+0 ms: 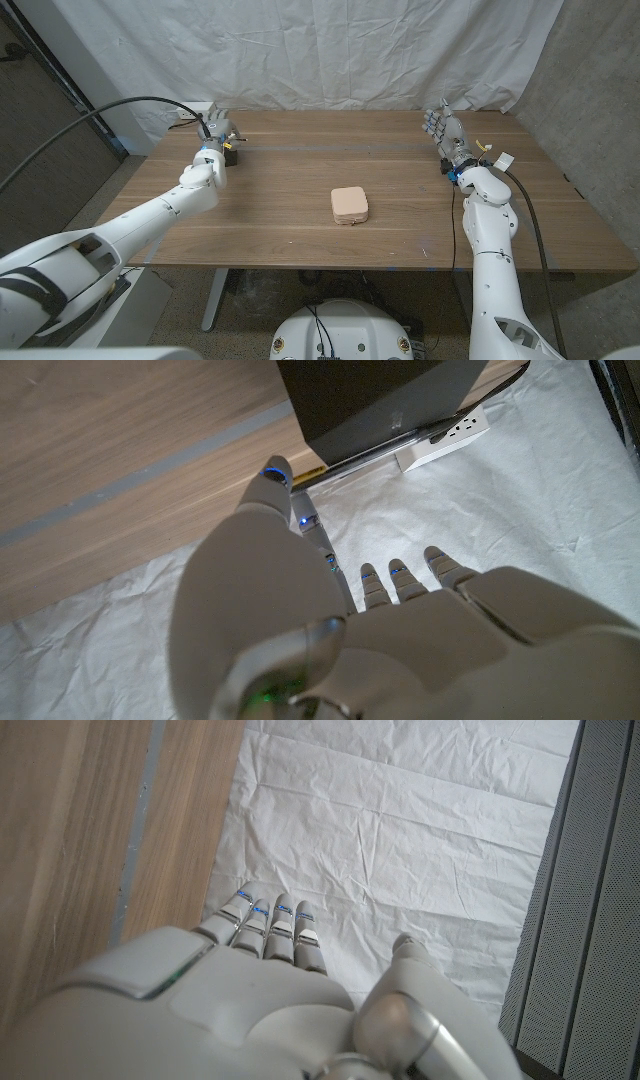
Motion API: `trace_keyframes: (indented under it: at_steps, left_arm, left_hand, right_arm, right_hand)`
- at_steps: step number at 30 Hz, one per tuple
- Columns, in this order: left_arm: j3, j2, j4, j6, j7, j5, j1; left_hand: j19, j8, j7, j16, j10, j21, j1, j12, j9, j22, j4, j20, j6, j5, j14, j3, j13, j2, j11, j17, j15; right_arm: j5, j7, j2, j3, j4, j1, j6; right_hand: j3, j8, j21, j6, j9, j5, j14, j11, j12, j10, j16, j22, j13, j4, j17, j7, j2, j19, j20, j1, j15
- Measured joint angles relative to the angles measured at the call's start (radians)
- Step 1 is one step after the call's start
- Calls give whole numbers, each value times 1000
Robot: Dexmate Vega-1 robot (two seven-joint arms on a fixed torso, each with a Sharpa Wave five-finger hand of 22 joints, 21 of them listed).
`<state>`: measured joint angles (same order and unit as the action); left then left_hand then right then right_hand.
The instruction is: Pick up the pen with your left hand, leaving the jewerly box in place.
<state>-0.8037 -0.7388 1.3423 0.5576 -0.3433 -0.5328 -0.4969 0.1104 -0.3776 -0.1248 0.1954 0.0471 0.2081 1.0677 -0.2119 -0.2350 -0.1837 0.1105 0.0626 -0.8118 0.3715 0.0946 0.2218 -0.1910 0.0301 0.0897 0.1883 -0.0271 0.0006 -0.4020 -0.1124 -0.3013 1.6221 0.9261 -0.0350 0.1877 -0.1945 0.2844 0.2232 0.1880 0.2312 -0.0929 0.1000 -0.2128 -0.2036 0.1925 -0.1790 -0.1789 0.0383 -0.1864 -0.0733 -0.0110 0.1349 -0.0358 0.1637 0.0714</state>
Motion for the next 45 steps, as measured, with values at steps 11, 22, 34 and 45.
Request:
trace_keyframes:
  at_steps: [11,22,34,45]
  left_arm:
    - [6,-2,4,-3,-15,4,-9]
    - [9,-2,-1,-7,-24,9,-11]
    - [10,5,-16,-15,-38,13,-10]
    - [9,16,-36,-23,-57,16,-1]
  left_hand:
    - [-1,-8,0,0,-12,0,0,0,-5,0,0,1,-10,0,-4,0,0,0,11,0,-4]
    - [-1,-15,0,5,-20,0,4,0,-8,0,-4,1,-21,0,-9,-4,0,-4,9,0,-9]
    - [-12,-30,5,5,-33,0,9,-4,-9,0,-4,2,-41,0,-22,-4,0,-9,14,5,-7]
    - [-24,-56,10,4,-61,0,19,-7,-15,0,0,3,-83,-6,-35,-8,0,-18,29,4,-9]
  right_arm:
    - [-1,0,0,3,0,0,0]
    - [-4,0,0,6,-6,-6,-1]
    - [-7,0,2,9,-16,-14,-2]
    - [-10,1,3,10,-24,-20,-5]
  right_hand:
    - [0,0,0,0,0,0,0,0,0,0,0,-5,0,0,0,0,0,5,6,0,0]
    - [-4,0,-4,0,0,0,0,0,0,0,0,-5,0,4,0,0,0,5,5,0,0]
    - [-4,0,-4,0,0,0,0,4,0,-4,0,-5,0,4,0,0,0,5,5,0,0]
    - [-4,0,-4,0,0,0,0,4,0,-4,0,-5,0,4,0,0,0,5,5,0,0]
